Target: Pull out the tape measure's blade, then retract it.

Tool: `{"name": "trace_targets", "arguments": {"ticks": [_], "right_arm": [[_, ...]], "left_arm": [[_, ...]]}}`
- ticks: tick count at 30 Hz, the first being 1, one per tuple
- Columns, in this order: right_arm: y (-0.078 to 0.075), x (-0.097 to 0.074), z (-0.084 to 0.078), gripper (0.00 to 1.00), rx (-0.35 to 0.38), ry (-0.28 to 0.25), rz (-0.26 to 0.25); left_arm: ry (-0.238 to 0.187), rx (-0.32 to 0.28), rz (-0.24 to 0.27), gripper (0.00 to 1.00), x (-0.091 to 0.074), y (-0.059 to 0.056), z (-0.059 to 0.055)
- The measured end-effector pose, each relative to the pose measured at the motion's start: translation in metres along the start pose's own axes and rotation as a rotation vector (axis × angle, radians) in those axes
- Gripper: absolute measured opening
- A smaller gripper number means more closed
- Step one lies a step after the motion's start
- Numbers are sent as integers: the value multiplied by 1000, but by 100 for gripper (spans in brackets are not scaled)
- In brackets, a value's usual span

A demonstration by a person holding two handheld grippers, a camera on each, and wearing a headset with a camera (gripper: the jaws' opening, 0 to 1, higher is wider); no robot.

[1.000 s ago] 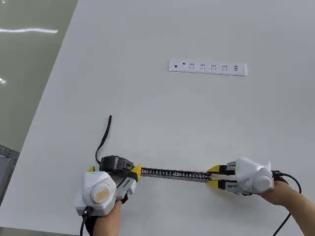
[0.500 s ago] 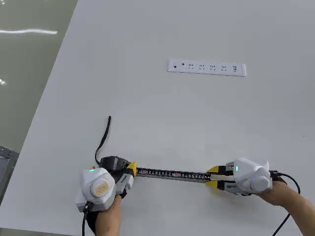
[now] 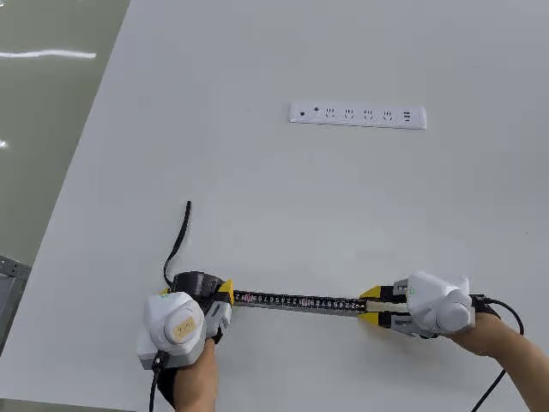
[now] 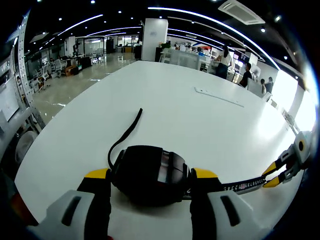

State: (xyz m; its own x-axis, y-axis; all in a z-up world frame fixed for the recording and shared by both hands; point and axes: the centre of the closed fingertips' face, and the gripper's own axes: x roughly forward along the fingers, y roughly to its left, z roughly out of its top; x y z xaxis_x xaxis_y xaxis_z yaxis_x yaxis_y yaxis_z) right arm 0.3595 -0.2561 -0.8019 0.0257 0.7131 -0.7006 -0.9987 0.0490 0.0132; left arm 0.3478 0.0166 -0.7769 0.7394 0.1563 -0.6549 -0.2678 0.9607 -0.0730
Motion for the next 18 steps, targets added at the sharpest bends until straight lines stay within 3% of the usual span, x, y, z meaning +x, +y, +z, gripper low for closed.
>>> {"name": "trace_targets", "arguments": {"ticks": [18], "right_arm": [[0, 5, 8, 14, -15, -10, 3]], "left_arm": [[7, 17, 16, 61, 1, 1, -1]]}}
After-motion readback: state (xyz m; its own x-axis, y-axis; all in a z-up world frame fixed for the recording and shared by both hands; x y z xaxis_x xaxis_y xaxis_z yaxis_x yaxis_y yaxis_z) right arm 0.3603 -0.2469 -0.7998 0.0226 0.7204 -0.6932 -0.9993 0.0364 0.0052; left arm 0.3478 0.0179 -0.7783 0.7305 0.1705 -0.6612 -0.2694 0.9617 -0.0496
